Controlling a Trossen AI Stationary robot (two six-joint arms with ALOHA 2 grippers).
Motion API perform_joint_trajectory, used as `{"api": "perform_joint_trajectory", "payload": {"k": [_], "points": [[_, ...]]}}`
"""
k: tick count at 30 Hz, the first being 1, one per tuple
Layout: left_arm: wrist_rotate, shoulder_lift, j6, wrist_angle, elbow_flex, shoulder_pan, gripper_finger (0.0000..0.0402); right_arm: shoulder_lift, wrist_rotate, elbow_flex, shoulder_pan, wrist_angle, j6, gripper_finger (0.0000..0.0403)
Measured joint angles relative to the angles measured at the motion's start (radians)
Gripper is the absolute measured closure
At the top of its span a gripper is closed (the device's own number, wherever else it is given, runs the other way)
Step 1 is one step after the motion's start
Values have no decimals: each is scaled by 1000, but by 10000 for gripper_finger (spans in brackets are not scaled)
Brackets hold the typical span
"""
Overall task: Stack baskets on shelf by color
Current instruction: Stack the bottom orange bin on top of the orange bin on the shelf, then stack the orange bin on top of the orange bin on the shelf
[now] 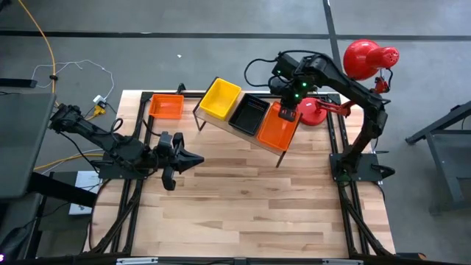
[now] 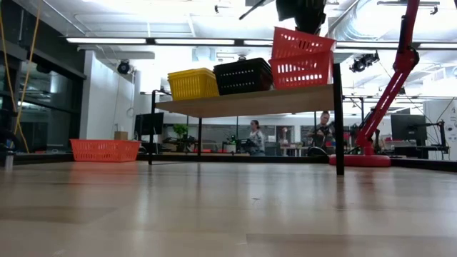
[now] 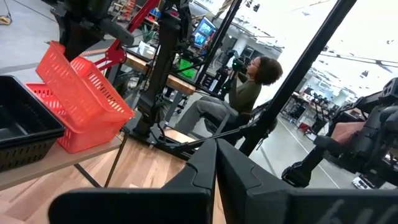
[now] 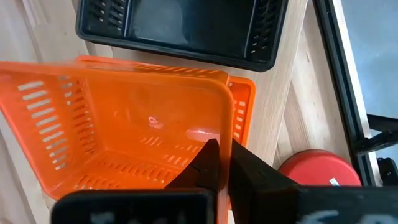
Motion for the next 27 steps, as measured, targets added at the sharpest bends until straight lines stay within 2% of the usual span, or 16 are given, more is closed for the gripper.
{"api": "perform_joint_trajectory", "payload": {"k": [7,10,21,27], "points": [[4,0,0,0,0,0,401,0,10,0,-17,0,59,390],[4,0,0,0,0,0,401,0,8,0,-28,0,78,375],[6,0,15,0,0,0,401,-3,-11,0,-29,0,121,237],[6,-18,59,-1,0,0,401,-77,-176,0,0,8,145,220]]}}
